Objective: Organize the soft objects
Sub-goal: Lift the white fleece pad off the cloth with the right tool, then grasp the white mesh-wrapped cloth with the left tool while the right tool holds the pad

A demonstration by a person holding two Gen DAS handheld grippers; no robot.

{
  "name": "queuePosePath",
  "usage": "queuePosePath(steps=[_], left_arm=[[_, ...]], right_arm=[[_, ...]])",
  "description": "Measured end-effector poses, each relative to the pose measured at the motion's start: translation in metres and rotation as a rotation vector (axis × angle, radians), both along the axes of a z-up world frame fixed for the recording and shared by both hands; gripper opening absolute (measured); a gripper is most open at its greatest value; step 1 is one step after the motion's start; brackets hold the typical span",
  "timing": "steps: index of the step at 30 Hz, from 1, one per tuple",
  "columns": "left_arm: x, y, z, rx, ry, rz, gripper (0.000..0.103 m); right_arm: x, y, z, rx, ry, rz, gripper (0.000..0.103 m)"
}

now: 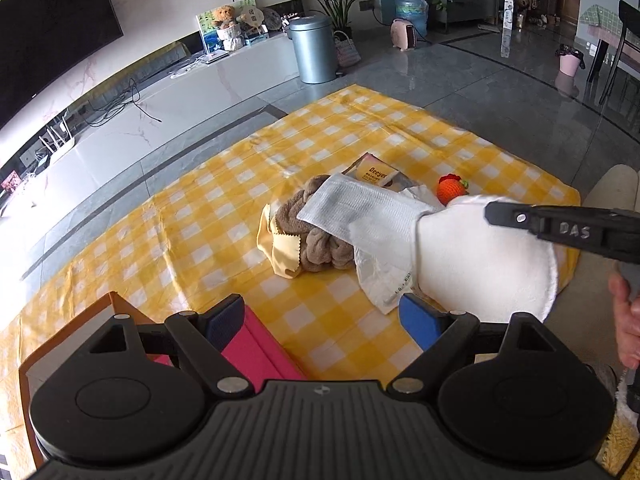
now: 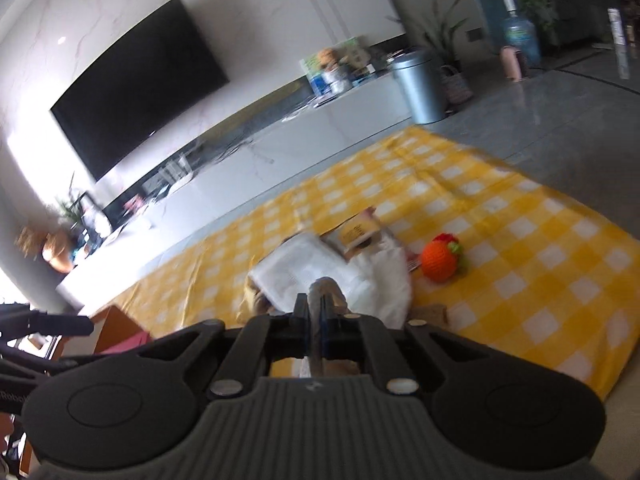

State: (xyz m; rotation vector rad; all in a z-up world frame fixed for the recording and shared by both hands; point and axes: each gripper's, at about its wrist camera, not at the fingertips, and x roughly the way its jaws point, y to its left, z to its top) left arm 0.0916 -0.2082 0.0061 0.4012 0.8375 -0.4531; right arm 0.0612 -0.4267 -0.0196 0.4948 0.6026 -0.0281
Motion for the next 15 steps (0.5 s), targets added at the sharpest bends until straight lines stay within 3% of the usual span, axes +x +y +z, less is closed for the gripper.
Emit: queuePosePath(steps=[4,8,12,15], left_arm=[[0.024,-0.016,-0.012,-0.088,0.089,0.037,0.102],[0.054,-0.032,-0.036,-0.162,0.206,0.102,0.102],[0.083,-0.036,-0.060,-0.249,0.314,0.162,0.092],[0.097,-0.036,-0.076,-0.300,0.389,0.216,0.092]], right_arm=[[-0.011,-0.022,-0.003,0.034,-0.015,-0.074,0.003],[-0.009,-0.034,-0.014,0.041,0.025,-0.113,0.003],[-0.009,-0.044,-0.022,0.067,0.030,-0.120,0.003],[-0.010,-0.046,-0.024,0.072,0.033,-0.126,0.003]])
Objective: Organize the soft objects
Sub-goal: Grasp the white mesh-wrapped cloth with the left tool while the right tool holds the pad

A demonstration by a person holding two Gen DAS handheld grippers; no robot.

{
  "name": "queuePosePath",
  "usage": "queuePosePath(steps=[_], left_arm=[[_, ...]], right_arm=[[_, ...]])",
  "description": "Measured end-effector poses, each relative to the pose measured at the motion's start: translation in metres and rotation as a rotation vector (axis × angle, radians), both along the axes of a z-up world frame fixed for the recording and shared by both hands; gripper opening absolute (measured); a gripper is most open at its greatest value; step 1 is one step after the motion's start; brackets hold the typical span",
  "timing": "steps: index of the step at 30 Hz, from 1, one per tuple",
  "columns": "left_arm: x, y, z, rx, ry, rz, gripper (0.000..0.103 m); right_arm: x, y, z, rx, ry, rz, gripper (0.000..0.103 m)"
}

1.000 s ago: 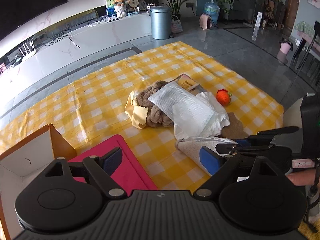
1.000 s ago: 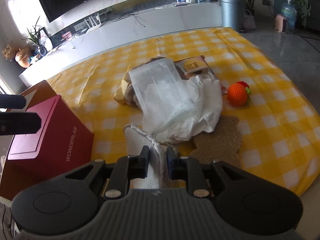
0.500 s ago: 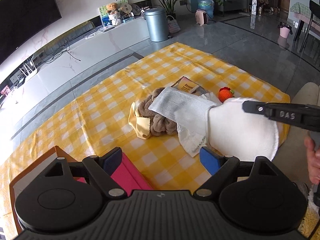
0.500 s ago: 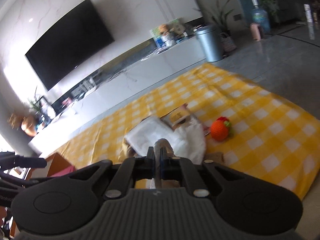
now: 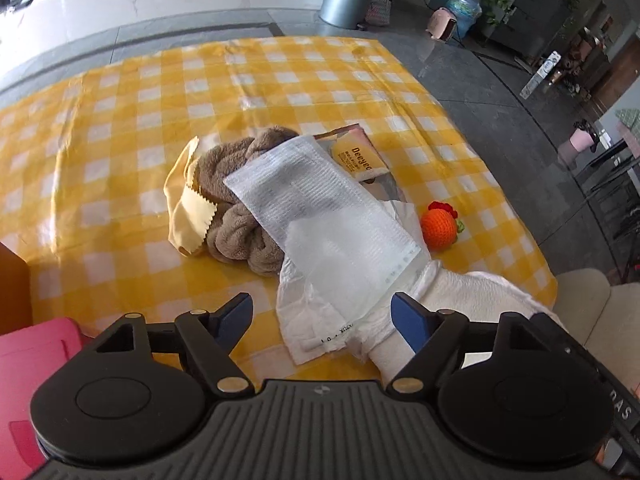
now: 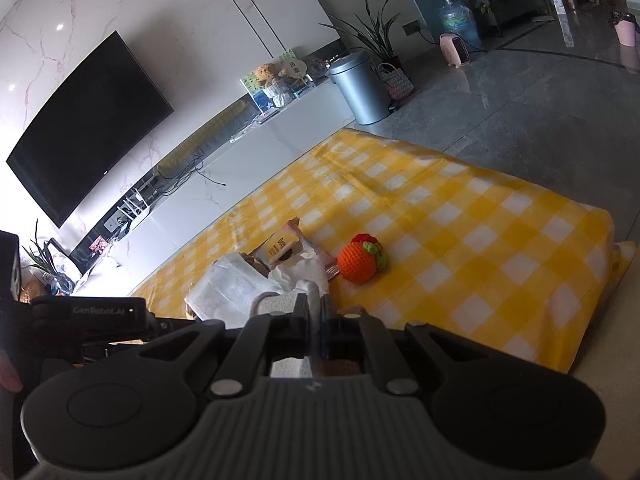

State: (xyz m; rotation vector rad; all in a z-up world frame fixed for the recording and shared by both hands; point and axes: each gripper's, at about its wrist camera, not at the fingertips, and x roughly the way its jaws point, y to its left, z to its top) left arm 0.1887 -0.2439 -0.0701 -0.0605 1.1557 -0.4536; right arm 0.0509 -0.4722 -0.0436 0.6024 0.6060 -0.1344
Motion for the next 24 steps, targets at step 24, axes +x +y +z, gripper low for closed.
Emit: queuePosePath(steps=[24], left_arm=[[0.020,0.009,-0.060,-0.461,0.103,0.157,0.077]], right_arm=[[0.006,-0.008,-0.019,0.013,0.071,0.013,0.006]])
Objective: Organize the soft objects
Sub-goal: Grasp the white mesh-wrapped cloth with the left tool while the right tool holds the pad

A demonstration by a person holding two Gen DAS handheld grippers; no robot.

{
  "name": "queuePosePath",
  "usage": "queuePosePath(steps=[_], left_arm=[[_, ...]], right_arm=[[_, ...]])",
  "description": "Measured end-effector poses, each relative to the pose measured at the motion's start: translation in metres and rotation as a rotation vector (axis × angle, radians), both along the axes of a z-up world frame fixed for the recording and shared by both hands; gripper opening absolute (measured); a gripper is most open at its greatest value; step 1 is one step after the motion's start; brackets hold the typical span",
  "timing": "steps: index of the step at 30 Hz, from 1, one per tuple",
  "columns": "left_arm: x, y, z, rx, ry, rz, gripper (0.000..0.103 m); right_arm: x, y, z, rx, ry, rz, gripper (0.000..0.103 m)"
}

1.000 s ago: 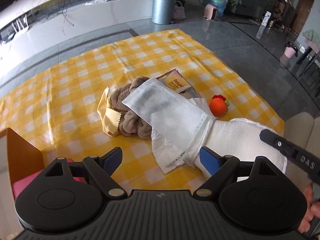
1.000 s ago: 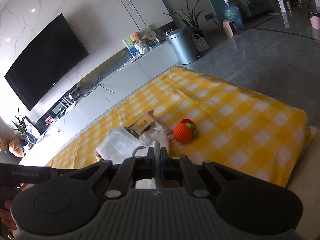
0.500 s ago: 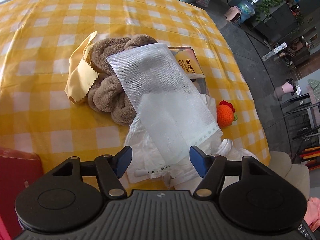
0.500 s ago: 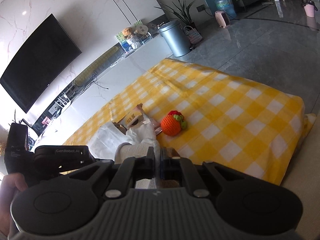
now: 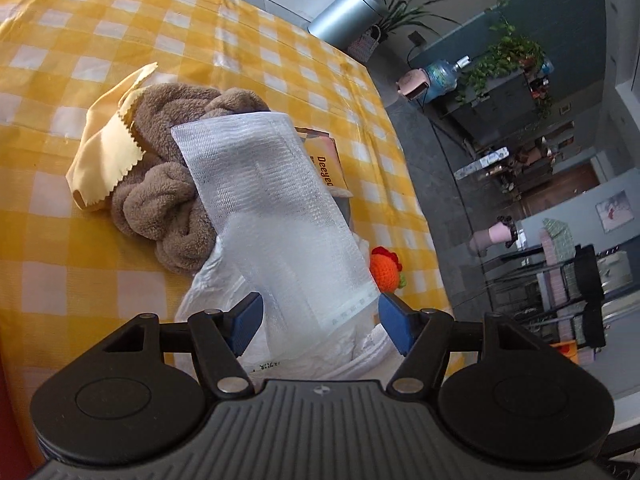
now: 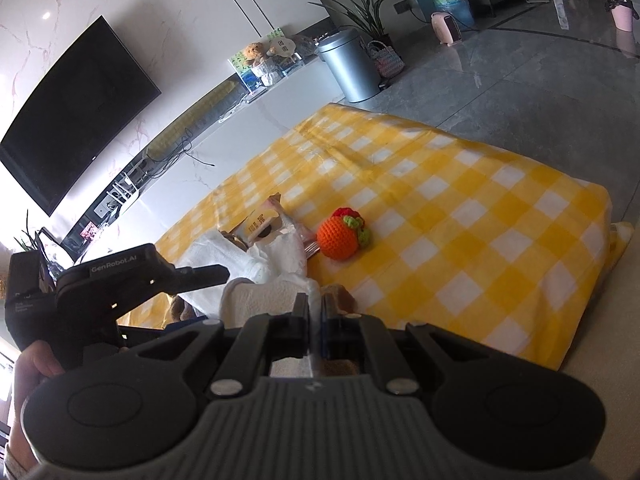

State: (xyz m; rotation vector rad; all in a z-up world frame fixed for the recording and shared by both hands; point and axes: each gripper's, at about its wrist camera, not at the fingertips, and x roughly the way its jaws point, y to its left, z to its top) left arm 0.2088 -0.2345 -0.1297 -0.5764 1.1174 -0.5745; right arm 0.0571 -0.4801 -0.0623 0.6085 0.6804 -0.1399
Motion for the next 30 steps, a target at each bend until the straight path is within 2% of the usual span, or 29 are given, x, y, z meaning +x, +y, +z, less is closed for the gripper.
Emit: queuePosePath(steps=[3,5,8,10,14,17,21,30], left_arm=[[0.001,-0.001,-0.009,-0.082,0.005,0.039,0.076],[0.001,-0.004,-0.012,-0.091,-0.011,0.033,0.063],[0.000,-0.009,-0.011,-0.025,-0.038,0.010,0.016],[-0.003,-0.012,-0.006,0.014,-0.084,-0.010,0.006],[-0.014,-0.014,0.008,0.089,-0.159,-0.033,0.001],[-0.024,-0.015,0.023,0.189,-0.194,-0.039,0.001],[-0.042,-0.008,0.050,0.246,-0.259,-0.053,0.001],[-0.080,0.029,0.125,0.216,-0.387,-0.044,0.002]], right_arm=[[0.000,0.001,-0.001,-0.010,0.006,0.010,0.007],[0.001,0.001,-0.002,-0.009,0.008,0.012,0.007],[0.001,0.001,-0.003,-0.013,0.014,0.015,0.007],[0.002,0.002,-0.003,-0.018,0.019,0.014,0.007],[0.002,0.003,-0.001,-0.023,0.015,0.018,0.007],[0.002,0.004,0.000,-0.028,0.012,0.017,0.007],[0.000,0.005,0.003,-0.032,-0.005,0.013,0.006],[-0.005,0.017,0.026,-0.021,-0.106,0.061,0.003]])
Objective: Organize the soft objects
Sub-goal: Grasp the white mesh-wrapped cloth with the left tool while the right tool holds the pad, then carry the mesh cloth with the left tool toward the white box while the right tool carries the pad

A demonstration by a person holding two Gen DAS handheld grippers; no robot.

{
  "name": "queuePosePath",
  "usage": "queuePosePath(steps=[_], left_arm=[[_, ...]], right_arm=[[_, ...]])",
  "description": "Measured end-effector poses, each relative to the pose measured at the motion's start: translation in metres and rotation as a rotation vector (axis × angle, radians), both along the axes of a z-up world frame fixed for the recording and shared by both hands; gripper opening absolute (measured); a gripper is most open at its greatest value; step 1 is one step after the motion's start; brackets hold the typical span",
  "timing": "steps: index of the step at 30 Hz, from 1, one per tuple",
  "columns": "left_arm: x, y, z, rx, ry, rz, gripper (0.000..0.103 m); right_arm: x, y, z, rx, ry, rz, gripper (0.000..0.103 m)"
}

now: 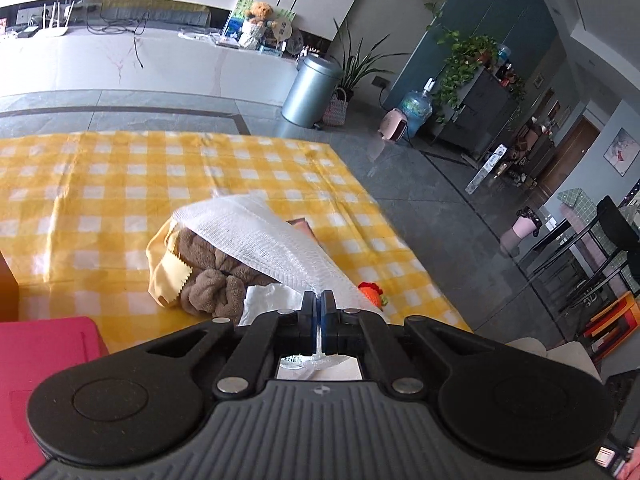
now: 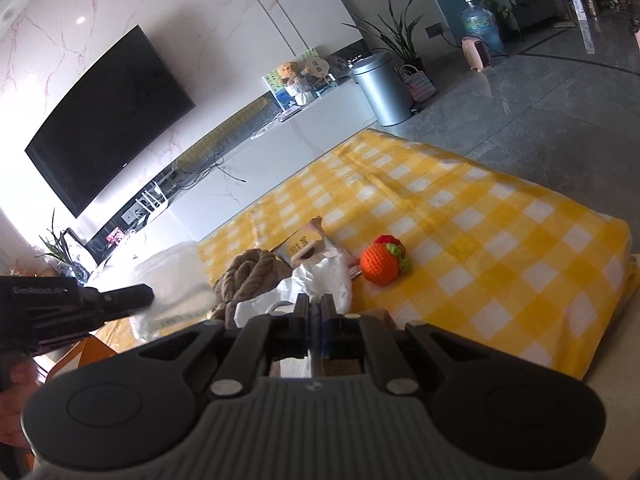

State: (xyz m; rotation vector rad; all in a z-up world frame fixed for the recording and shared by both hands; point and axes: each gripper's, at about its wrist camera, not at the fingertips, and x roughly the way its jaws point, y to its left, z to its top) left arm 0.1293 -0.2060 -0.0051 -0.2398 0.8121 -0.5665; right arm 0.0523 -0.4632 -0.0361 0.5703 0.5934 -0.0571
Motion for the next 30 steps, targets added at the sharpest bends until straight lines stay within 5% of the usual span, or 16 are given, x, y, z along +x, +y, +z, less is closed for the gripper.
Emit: queuePosePath(steps=[5,12,14,16,19,25,30], left_arm=[[-0.020,0.022,0.026,0.023,-0.030,0.004,0.002],[-0.028,0.048,0.034,0.059,-0.020,0.020,0.002],[-0.033,0.059,0.037,0.055,-0.031,0.011,0.002],[-0.037,0.071,0.038,0.053,-0.030,0.024,0.002],[-0.035,0.090,0.036,0.038,0.018,0.028,0.002],[-0.044,0.127,0.042,0.014,0.011,0.036,0.002],[-0.050,0.152,0.051,-0.017,-0.017,0.061,0.002]], right_arm=[[0.011,0.012,-0.003,-0.011,0.042,0.057,0.008],[0.063,0.046,-0.050,-0.047,0.317,0.263,0.016],[0.061,0.056,-0.048,-0.045,0.291,0.354,0.015],[0.063,0.066,-0.050,-0.033,0.290,0.421,0.002],[0.070,0.078,-0.055,0.044,0.266,0.545,0.002],[0.058,0.070,-0.038,0.216,0.091,0.578,0.002],[0.044,0.081,-0.012,0.249,-0.006,0.588,0.002]])
